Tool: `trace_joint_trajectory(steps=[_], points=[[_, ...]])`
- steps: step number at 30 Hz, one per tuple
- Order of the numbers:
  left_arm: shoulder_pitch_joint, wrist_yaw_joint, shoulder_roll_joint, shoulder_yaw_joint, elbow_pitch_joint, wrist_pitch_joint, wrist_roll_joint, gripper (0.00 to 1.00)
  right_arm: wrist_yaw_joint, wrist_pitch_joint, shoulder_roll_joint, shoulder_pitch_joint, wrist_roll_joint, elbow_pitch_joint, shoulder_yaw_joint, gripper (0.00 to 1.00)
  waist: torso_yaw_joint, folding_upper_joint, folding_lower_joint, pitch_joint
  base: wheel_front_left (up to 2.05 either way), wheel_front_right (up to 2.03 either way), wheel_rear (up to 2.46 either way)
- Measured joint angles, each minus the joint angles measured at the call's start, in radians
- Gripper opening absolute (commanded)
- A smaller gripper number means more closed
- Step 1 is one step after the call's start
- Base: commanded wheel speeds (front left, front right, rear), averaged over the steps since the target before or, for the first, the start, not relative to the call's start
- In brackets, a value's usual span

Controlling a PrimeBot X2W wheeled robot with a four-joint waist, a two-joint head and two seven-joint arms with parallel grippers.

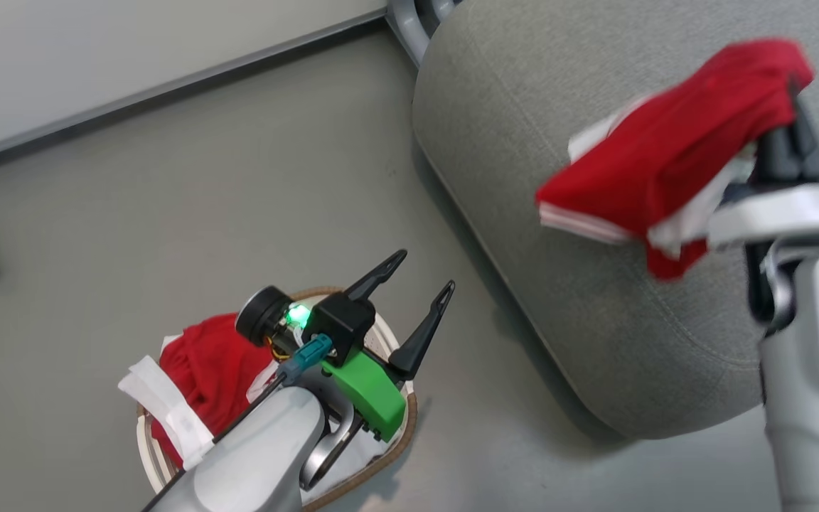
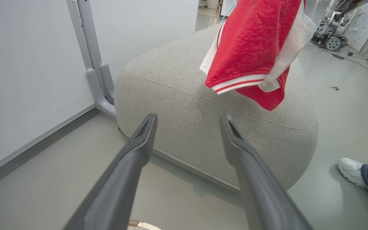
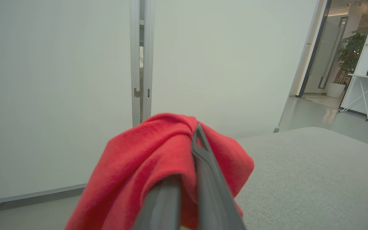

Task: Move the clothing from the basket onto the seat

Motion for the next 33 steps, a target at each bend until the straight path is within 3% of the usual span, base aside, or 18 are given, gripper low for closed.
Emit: trace_joint_trajectory(steps=[3, 10, 15, 21, 25, 33], points=[[-0.021, 0.008, 0.014, -0.007, -0.029, 0.009, 0.024, 1.00, 0.000, 0.000, -0.043, -0.130, 0.056, 0.055, -0.036, 0.00, 0.018, 0.0000, 0.0000, 0.044, 0.00, 0.00, 0.00], [-0.067, 0.026, 0.045, -0.029, -0.142, 0.039, 0.073, 1.00, 0.000, 0.064, -0.216, -0.445, 0.081, 0.162, -0.123, 0.00, 0.071, 0.0000, 0.0001, 0.156, 0.00, 0.00, 0.00], [-0.093, 0.038, 0.058, -0.047, -0.230, 0.069, 0.108, 1.00, 0.000, 0.143, -0.339, -0.602, 0.037, 0.218, -0.190, 0.00, 0.122, 0.0000, 0.0001, 0.237, 0.00, 0.00, 0.00], [-0.129, 0.044, 0.074, -0.059, -0.308, 0.094, 0.139, 1.00, 0.000, 0.209, -0.430, -0.719, -0.031, 0.283, -0.247, 0.00, 0.181, 0.0000, 0.0002, 0.332, 0.00, 0.00, 0.00], [-0.143, 0.052, 0.062, -0.062, -0.321, 0.092, 0.146, 1.00, 0.000, 0.220, -0.442, -0.722, -0.088, 0.348, -0.292, 0.00, 0.225, 0.0000, 0.0002, 0.390, 0.00, 0.00, 0.00], [-0.156, 0.065, 0.062, -0.057, -0.314, 0.082, 0.148, 1.00, 0.000, 0.168, -0.378, -0.636, -0.183, 0.505, -0.384, 0.00, 0.291, 0.0000, 0.0003, 0.484, 0.00, 0.00, 0.00]])
